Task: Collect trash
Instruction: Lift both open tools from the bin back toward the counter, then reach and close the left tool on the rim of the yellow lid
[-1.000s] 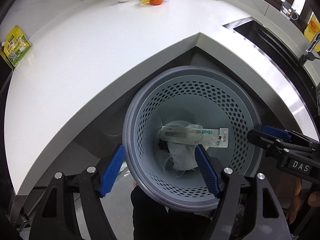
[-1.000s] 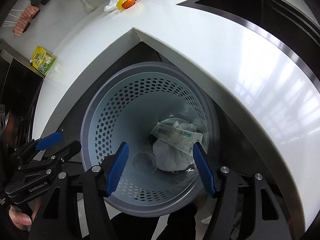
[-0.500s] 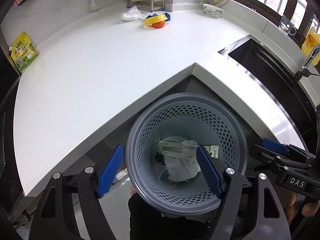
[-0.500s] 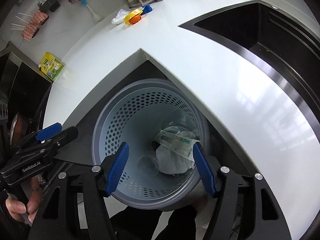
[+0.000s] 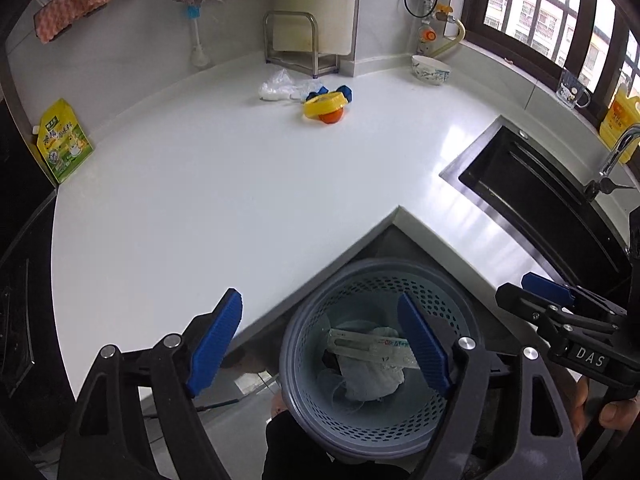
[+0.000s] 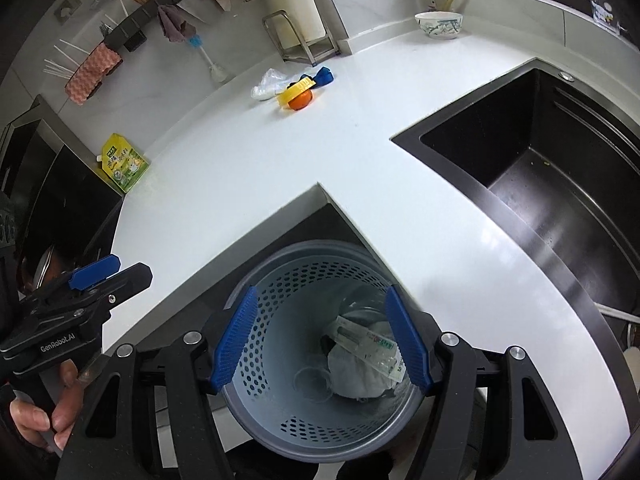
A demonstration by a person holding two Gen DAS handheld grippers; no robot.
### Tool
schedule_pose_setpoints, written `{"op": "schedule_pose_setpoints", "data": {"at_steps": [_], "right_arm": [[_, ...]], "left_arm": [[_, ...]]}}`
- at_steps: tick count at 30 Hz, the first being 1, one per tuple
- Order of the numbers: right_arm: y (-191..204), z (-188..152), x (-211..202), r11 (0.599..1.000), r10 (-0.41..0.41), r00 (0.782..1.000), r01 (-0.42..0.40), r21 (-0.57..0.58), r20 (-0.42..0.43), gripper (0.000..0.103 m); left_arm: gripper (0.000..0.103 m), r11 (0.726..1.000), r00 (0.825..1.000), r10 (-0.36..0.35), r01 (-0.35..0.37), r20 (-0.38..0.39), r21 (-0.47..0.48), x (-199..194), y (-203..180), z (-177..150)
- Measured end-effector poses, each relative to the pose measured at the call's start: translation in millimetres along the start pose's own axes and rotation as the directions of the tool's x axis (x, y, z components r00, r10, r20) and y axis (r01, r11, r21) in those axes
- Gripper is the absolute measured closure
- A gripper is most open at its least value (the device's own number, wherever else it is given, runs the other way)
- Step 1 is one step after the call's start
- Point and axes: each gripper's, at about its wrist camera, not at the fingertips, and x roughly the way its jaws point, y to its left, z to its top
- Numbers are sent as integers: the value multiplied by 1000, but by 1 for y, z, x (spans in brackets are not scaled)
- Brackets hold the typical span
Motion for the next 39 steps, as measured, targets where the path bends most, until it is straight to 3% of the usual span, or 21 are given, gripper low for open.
{"op": "schedule_pose_setpoints", "data": {"at_steps": [10,21,32,39], "right_arm": [[19,56,24,997,-69,995,66,42,67,39],[29,105,75,980,-170,981,158,120,98,39],[25,113,125,953,-225,973,206,223,60,39],[25,114,135,934,-252,966,229,275,51,39]], "left_arm": [[21,997,994,-63,59,87,49,23,36,88],[15,980,986,-152,141,70,142,120,55,182],[15,939,971,-241,235,-7,253,210,42,223],[14,918,954,-293,300,-65,260,247,37,237]]}}
